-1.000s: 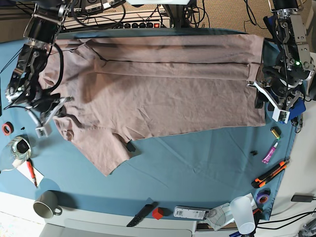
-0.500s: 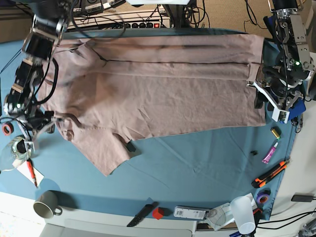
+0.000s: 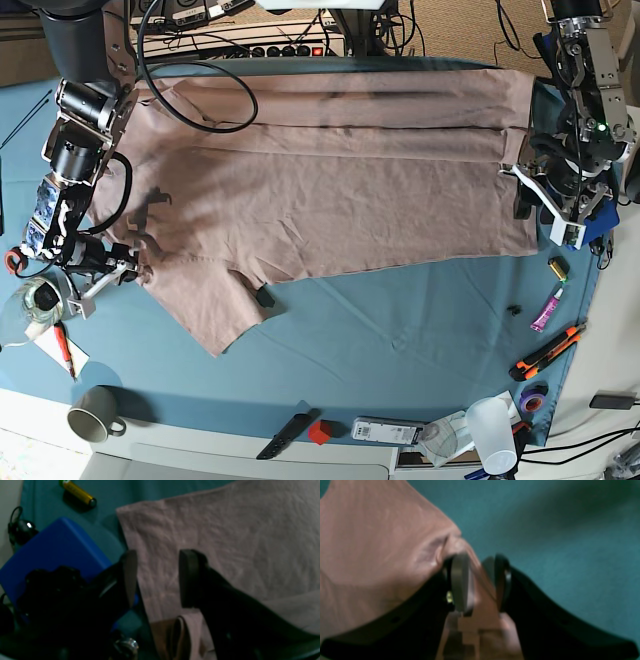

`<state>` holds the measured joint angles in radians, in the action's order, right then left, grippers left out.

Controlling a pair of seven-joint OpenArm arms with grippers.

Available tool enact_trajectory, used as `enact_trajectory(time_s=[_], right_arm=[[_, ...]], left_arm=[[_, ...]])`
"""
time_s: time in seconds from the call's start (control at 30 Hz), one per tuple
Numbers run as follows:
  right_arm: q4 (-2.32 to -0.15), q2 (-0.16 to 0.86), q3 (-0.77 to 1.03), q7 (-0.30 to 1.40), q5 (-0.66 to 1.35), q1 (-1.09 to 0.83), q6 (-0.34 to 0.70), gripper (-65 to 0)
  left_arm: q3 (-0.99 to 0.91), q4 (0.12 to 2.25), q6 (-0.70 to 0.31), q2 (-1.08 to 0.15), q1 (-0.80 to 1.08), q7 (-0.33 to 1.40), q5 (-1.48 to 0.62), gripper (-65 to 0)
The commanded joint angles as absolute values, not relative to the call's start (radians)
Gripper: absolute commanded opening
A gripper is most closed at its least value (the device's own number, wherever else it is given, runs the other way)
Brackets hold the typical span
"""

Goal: Fold the T-shirt properly
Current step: 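Grasp the sleeve with the right gripper and fold it onto the shirt body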

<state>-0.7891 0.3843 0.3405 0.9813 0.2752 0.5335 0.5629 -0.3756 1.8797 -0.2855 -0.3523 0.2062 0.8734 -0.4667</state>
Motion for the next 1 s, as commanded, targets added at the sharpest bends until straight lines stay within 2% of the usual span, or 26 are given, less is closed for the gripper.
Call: enact_trajectory(time_s=[0.0, 0.17, 0.33, 0.47, 0.6, 0.77, 0.97], right_arm=[[-0.785, 0.390, 0.339, 1.027, 0.268, 0.529, 0.565, -47.2], [-0.785, 0.395, 0.340, 1.235, 0.337, 0.510, 0.564, -65.0], [-0.785, 0.414, 0.340, 1.330, 0.463, 0.509, 0.569, -65.0], [-0.788, 0.442, 0.341, 1.364, 0.603, 0.504, 0.652, -65.0], [-0.859, 0.467, 0.341, 1.396, 0.735, 0.450, 0.674, -65.0], [-1.039, 0.485, 0.342, 1.396, 0.869, 0.306, 0.698, -65.0], [-1.392, 0.485, 0.342, 1.396, 0.992, 0.099, 0.698, -65.0]], left_arm=[[-0.382, 1.895, -0.286, -0.365, 0.197, 0.852, -0.484, -36.9], [-0.382, 1.895, -0.286, -0.365, 0.196, 0.852, -0.484, -36.9], [-0.382, 1.895, -0.286, -0.366, 0.196, 0.852, -0.484, -36.9], [-0.382, 1.895, -0.286, -0.366, 0.197, 0.852, -0.484, -36.9], [-0.382, 1.895, -0.286, -0.366, 0.197, 0.851, -0.484, -36.9], [-0.382, 1.895, -0.286, -0.365, 0.197, 0.850, -0.484, -36.9], [-0.382, 1.895, -0.286, -0.365, 0.196, 0.844, -0.484, -36.9]])
